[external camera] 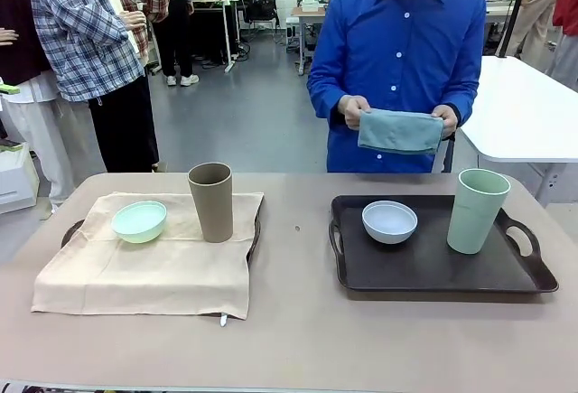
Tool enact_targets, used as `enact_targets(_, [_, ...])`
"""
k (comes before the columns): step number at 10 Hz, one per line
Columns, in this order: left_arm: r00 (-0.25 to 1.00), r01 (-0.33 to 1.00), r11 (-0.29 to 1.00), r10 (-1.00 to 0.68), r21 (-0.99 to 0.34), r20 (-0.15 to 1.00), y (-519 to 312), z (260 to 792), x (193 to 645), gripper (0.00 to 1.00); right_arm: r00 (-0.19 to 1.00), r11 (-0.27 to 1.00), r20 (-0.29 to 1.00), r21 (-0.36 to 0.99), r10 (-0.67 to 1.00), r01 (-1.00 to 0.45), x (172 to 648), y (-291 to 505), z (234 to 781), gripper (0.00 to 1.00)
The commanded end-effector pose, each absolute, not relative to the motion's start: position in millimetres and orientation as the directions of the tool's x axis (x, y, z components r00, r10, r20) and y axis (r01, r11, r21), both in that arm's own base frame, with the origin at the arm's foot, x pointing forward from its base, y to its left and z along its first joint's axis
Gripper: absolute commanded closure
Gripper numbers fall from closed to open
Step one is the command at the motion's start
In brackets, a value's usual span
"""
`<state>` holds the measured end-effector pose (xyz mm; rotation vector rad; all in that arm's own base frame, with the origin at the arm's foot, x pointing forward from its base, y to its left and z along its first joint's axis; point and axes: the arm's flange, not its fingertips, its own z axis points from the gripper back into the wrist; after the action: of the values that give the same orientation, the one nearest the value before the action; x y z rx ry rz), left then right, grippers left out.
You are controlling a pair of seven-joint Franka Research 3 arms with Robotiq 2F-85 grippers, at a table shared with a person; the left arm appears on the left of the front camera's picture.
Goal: Set up a tray with a mat and arrange the tableware.
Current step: Pick up the Picnic Bowl and Reusable plastic cup from the Handle tray in front of the human's position and hold them in the air.
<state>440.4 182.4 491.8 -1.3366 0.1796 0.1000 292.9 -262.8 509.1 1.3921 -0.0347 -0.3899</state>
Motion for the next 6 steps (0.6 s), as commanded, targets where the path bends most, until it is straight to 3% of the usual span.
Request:
enact_targets(1, [0.981,-0.180,0.231,-0.026,-0.956,-0.191,184.1,493.4,439.8,0.00,0.936,0.113,-0.203,0.963,-0.288,0.244,293.6,-263.0,509.7,0.00])
enact_targets(6, [0.981,-0.180,0.231,-0.026,-0.956,-0.191,184.1,493.4,439.8,0.00,0.936,0.113,-0.203,0.963,-0.288,0.244,293.6,-263.0,509.7,0.00])
